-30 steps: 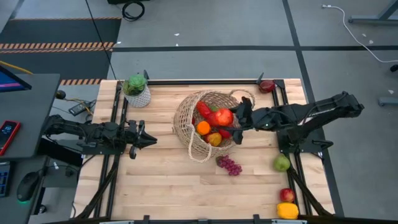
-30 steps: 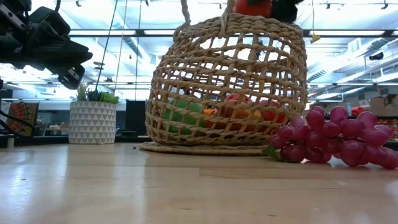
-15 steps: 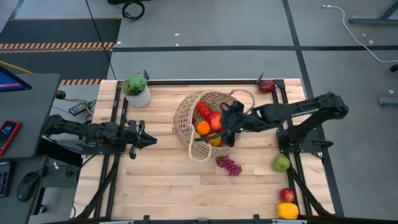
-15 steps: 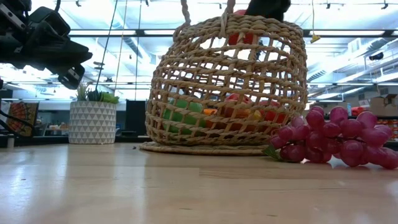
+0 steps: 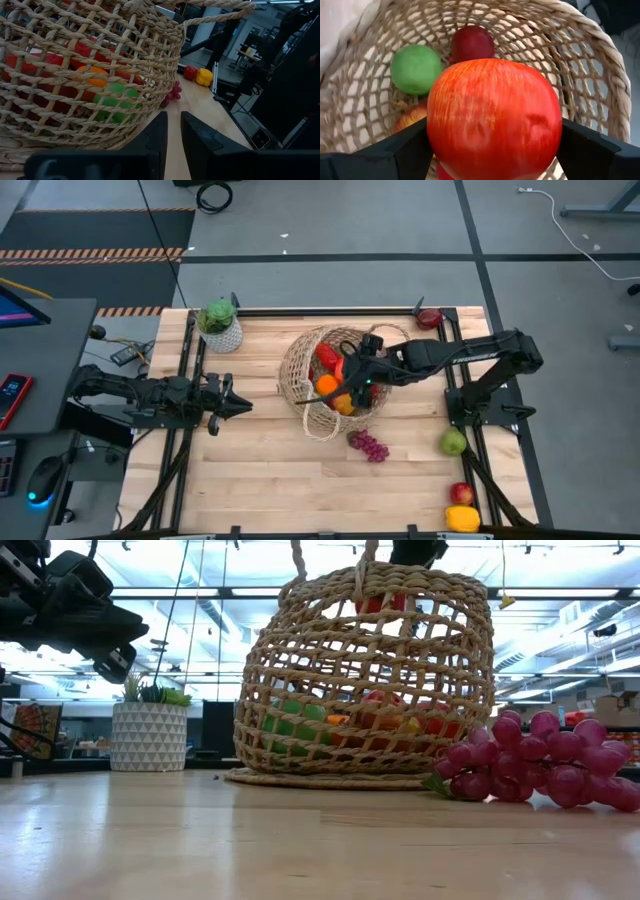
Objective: Build produce basket
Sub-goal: Put the red apple into the woven basket
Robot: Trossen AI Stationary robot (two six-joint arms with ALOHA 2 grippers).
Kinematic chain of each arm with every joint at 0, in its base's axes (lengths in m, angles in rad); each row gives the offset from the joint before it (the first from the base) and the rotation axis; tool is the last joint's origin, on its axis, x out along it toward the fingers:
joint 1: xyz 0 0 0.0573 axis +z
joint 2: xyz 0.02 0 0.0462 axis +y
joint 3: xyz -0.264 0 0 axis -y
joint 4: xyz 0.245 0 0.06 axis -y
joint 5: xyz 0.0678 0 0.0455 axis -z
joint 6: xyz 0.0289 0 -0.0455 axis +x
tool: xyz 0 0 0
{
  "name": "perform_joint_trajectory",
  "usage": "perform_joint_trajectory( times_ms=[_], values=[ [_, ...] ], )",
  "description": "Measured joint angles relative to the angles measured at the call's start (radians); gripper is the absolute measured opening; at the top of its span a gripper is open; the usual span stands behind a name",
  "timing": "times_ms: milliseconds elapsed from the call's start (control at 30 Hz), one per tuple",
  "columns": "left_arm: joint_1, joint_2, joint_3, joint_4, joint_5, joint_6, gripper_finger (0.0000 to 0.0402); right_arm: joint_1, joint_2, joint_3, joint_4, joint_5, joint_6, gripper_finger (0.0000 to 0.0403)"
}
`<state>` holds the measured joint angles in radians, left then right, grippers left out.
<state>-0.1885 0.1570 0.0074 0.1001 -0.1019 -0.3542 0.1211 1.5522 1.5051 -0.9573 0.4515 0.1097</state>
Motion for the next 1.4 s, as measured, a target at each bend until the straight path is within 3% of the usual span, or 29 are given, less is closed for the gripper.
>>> perform_joint_trajectory(
  times_ms=[300,467,667,1400],
  values=[
    [0.000,0.000,0.000,0.000,0.000,0.000,0.0062,0.000,0.000,0.000,-0.040,-0.007,-0.413,0.0358],
    [0.000,0.000,0.000,0.000,0.000,0.000,0.0058,-0.008,0.000,0.000,-0.038,-0.018,-0.536,0.0358],
    [0.000,0.000,0.000,0.000,0.000,0.000,0.0063,-0.051,0.002,-0.026,0.012,-0.110,-0.593,0.0366],
    [0.000,0.000,0.000,0.000,0.000,0.000,0.0063,-0.138,0.002,-0.247,0.310,-0.153,-0.668,0.0371]
  ],
)
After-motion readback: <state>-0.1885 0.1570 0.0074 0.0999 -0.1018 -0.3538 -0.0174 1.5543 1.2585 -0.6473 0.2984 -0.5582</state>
